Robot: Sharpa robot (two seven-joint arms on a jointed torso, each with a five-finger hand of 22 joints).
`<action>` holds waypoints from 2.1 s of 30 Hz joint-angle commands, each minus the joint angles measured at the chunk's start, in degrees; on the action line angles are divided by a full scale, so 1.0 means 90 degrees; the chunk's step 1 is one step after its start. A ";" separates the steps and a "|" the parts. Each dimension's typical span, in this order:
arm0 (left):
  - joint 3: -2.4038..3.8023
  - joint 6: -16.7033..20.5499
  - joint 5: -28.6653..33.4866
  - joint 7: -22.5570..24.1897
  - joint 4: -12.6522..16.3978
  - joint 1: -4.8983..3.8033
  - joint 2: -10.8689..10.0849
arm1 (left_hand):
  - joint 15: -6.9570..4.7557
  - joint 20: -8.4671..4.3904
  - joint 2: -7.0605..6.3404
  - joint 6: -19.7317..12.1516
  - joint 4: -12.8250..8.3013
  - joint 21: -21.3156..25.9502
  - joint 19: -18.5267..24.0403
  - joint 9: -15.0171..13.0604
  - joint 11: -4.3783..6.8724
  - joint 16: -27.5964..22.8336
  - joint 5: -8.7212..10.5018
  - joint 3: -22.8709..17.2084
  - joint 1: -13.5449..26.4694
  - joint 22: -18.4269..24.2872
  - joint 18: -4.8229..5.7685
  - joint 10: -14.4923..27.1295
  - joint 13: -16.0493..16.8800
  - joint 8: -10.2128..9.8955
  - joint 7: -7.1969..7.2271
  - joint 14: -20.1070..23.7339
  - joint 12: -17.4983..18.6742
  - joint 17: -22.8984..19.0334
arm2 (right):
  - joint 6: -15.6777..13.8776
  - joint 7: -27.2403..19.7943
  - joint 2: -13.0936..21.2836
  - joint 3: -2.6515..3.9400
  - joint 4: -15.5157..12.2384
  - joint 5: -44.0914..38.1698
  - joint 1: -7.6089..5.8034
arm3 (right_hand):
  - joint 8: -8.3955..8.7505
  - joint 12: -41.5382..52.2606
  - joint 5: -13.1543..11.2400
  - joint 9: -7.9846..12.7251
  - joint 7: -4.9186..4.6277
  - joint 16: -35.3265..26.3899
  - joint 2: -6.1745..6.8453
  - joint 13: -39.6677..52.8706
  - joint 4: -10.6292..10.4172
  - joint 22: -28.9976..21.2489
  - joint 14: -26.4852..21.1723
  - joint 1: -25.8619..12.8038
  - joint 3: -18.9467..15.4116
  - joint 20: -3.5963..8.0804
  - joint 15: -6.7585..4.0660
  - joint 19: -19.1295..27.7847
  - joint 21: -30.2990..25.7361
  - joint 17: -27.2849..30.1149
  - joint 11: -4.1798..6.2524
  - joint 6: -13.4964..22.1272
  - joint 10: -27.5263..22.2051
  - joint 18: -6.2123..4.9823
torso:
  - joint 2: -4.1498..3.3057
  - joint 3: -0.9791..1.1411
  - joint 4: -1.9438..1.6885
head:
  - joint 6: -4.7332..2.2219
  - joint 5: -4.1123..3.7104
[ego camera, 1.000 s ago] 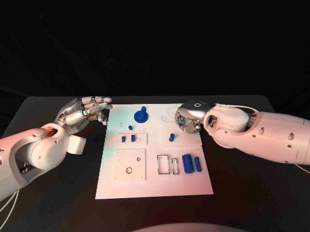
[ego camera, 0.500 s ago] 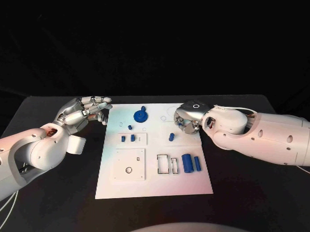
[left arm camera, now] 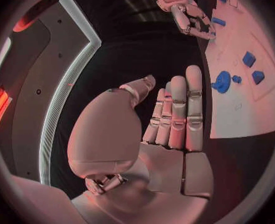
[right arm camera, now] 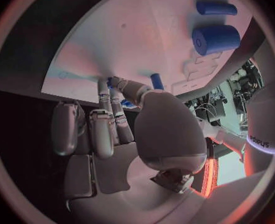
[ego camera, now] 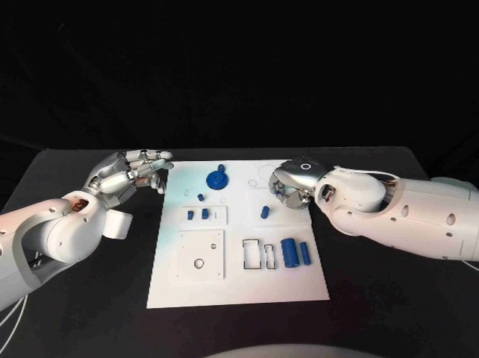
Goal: Assemble the parts on the task board
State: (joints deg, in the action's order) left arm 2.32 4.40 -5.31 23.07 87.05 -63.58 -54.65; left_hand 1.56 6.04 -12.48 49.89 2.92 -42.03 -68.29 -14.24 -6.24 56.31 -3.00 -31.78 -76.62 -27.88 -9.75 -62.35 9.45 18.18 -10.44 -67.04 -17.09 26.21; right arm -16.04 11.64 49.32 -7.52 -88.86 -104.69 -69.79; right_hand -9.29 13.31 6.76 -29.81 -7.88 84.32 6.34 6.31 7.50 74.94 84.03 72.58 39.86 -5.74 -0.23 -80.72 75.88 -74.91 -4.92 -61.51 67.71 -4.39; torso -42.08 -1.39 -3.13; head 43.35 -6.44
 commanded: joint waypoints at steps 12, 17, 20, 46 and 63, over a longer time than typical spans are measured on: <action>0.0006 -0.0045 -0.0025 -0.0023 0.0028 0.0004 0.0014 | 0.0011 0.0044 0.0009 -0.0013 -0.0023 -0.0014 0.0038 0.0021 -0.0029 0.0032 -0.0010 0.0007 -0.0057 -0.0012 -0.0071 0.0070 -0.0015 -0.0010 -0.0059 0.0069 0.0023 0.0022 | -0.0150 -0.0068 0.0235 0.0038 -0.0313 0.0206 0.0019 | -0.0041 0.0033 -0.0031 -0.0028 -0.0021 0.0028 0.0000 0.0027 -0.0001 0.0070 0.0393 0.0012 0.0032 0.0032 -0.0027 -0.0019 0.0048 -0.0272 0.0112 -0.0035 0.0122 0.0055 | 0.0002 -0.0006 0.0000 | -0.0013 0.0008; 0.0006 -0.0044 -0.0025 -0.0023 0.0044 0.0004 0.0010 | 0.0017 0.0049 0.0011 -0.0021 -0.0015 -0.0012 0.0046 0.0024 -0.0036 0.0035 -0.0009 0.0013 -0.0046 -0.0013 -0.0070 0.0079 -0.0015 -0.0013 -0.0066 0.0077 0.0022 0.0028 | -0.0234 -0.0077 0.0389 0.0079 -0.0573 0.0314 -0.0008 | -0.0044 0.0032 -0.0040 -0.0032 -0.0020 0.0031 0.0005 0.0030 -0.0004 0.0076 0.0394 0.0005 0.0030 0.0032 -0.0027 -0.0021 0.0053 -0.0277 0.0113 -0.0037 0.0124 0.0056 | 0.0000 -0.0006 0.0001 | -0.0005 0.0047; 0.0006 -0.0045 -0.0025 -0.0021 0.0044 0.0004 0.0015 | 0.0020 0.0051 0.0012 -0.0026 -0.0012 -0.0012 0.0049 0.0025 -0.0038 0.0037 -0.0009 0.0016 -0.0041 -0.0014 -0.0070 0.0084 -0.0016 -0.0015 -0.0069 0.0081 0.0022 0.0031 | -0.0307 -0.0062 0.0445 0.0110 -0.0736 0.0433 -0.0026 | -0.0045 0.0031 -0.0047 -0.0036 -0.0019 0.0029 0.0008 0.0033 -0.0007 0.0059 0.0393 -0.0002 0.0029 0.0032 -0.0027 -0.0009 0.0036 -0.0271 0.0113 -0.0038 0.0124 0.0051 | 0.0003 -0.0001 0.0000 | -0.0010 0.0078; 0.0006 -0.0072 -0.0026 -0.0003 0.0039 0.0022 0.0069 | 0.0024 0.0055 0.0015 -0.0035 -0.0011 -0.0012 0.0054 0.0028 -0.0042 0.0040 -0.0010 0.0018 -0.0041 -0.0016 -0.0070 0.0094 -0.0016 -0.0018 -0.0073 0.0088 0.0021 0.0037 | -0.0819 -0.0269 -0.0036 0.0192 -0.1573 0.0868 -0.0050 | -0.0046 0.0025 -0.0049 -0.0044 -0.0017 0.0041 0.0013 0.0039 -0.0014 0.0065 0.0398 -0.0016 0.0029 0.0031 -0.0028 -0.0010 0.0040 -0.0295 0.0115 -0.0034 0.0122 0.0051 | 0.0005 -0.0022 -0.0007 | -0.0031 0.0547; 0.0004 -0.0028 -0.0027 -0.0031 0.0028 0.0023 0.0179 | 0.0026 0.0058 0.0016 -0.0038 -0.0011 -0.0013 0.0057 0.0030 -0.0044 0.0043 -0.0010 0.0020 -0.0042 -0.0017 -0.0071 0.0097 -0.0016 -0.0019 -0.0076 0.0091 0.0019 0.0041 | -0.0774 -0.0400 -0.0838 0.0098 -0.1203 0.0787 0.0538 | -0.0044 0.0021 -0.0035 -0.0048 -0.0018 0.0039 0.0006 0.0043 -0.0018 0.0034 0.0396 -0.0017 0.0034 0.0031 -0.0029 0.0012 0.0009 -0.0286 0.0114 -0.0026 0.0118 0.0042 | -0.0004 -0.0014 0.0000 | 0.0054 0.0932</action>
State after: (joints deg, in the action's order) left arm 2.30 4.40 -5.42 22.60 87.25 -63.39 -53.22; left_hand 1.96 6.37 -12.48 49.47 2.92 -42.03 -67.96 -14.04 -6.66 56.31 -3.00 -31.78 -76.62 -27.96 -9.74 -61.94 9.38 18.18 -10.85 -66.64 -17.09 26.49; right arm -23.16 8.87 42.06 -6.61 -99.88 -97.01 -65.23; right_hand -9.51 13.52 6.23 -30.17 -7.98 84.54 6.22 6.61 7.50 74.94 84.02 72.70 39.83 -5.74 -0.22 -80.72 76.19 -74.94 -5.08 -61.59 67.92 -4.40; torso -42.09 -1.57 -3.16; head 43.65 1.52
